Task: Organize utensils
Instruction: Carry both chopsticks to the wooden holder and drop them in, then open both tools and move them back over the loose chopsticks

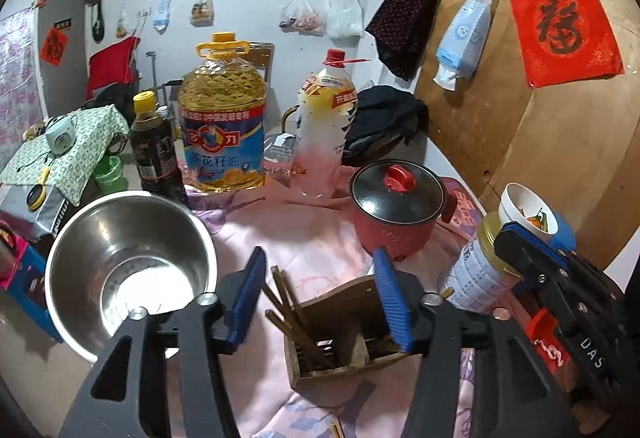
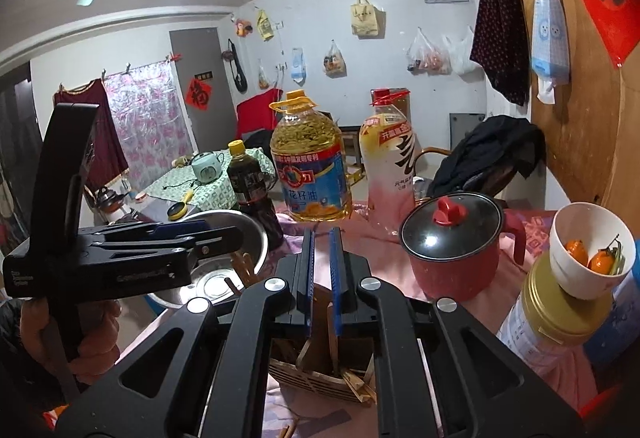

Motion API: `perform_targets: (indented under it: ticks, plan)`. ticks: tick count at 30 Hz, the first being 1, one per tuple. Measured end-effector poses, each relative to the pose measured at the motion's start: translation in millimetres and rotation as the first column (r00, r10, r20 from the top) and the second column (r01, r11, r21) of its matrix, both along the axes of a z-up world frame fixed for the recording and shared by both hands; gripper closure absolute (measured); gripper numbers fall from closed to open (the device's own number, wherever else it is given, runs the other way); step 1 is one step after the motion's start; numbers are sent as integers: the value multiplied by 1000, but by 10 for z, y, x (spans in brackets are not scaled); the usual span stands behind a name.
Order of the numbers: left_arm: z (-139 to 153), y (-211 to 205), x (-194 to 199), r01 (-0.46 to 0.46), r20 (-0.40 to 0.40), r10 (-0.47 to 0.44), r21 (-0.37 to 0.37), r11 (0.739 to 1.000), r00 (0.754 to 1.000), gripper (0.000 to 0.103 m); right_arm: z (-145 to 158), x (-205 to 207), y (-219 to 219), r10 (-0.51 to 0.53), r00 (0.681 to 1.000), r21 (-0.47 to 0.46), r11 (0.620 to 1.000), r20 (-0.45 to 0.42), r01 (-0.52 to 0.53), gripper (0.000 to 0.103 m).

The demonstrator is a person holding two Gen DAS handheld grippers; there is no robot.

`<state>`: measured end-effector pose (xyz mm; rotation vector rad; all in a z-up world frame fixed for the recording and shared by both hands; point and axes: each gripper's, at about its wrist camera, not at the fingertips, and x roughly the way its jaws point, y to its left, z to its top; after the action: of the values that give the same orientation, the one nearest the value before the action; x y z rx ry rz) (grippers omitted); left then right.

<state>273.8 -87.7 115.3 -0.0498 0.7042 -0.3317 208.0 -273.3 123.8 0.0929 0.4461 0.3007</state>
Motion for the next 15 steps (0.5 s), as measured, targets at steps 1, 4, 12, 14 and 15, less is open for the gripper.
perform_targets:
  ticks: [1, 4, 12, 14, 15]
  plan:
    - [3, 20, -31, -14, -2, 14, -2, 1000, 1000, 38, -1, -12, -3, -4, 1000, 1, 1000, -3, 4, 89]
    - [17, 86, -141, -34, -6, 34, -12, 999, 999, 34, 19, -131, 3, -17, 1000, -2, 1000, -1, 17, 82]
    - [68, 358, -561, -112, -7, 112, -39, 993, 994, 16, 102, -586, 108, -28, 999, -19, 999, 46, 29, 61]
    - [88, 417, -656, -123, -6, 122, -42, 992, 992, 13, 110, -693, 132, -31, 998, -15, 999, 54, 32, 54]
    - [102, 458, -722, -128, -3, 128, -46, 991, 992, 13, 116, -751, 143, -34, 998, -11, 999, 58, 35, 48]
